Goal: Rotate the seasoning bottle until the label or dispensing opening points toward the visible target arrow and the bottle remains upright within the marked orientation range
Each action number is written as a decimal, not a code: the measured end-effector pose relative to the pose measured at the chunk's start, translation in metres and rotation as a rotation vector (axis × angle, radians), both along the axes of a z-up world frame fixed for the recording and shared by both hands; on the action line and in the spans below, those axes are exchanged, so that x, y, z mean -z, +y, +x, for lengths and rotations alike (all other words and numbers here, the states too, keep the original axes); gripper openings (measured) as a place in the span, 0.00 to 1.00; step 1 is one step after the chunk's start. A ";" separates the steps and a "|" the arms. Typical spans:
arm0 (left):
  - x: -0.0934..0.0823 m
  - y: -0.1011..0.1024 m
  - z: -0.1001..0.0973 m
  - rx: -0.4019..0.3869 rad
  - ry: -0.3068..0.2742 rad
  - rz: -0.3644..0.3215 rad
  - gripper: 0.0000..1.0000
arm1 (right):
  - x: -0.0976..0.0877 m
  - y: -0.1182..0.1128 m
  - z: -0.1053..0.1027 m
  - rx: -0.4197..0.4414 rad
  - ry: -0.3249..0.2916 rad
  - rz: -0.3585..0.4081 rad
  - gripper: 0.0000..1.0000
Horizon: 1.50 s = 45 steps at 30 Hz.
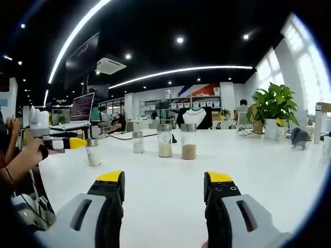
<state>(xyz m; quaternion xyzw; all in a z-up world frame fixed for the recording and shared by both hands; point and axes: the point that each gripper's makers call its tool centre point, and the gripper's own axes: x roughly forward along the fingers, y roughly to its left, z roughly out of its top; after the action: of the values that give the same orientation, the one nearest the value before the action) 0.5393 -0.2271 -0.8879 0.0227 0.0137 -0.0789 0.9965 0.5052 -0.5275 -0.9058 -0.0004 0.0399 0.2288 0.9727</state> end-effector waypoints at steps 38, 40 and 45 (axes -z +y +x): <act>-0.051 -0.029 0.054 0.105 -0.080 0.095 1.00 | -0.002 -0.007 -0.004 0.004 -0.003 0.027 0.66; -0.052 -0.030 0.061 0.113 -0.083 0.093 1.00 | -0.001 -0.008 -0.005 0.007 0.002 0.022 0.66; -0.054 -0.034 0.075 0.118 -0.081 0.091 1.00 | 0.000 -0.013 -0.005 0.014 0.002 0.033 0.66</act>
<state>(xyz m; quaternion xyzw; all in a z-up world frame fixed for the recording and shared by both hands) 0.6142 -0.2609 -0.8335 0.0721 -0.0243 -0.1358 0.9878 0.5000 -0.5405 -0.9053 0.0161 0.0372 0.2229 0.9740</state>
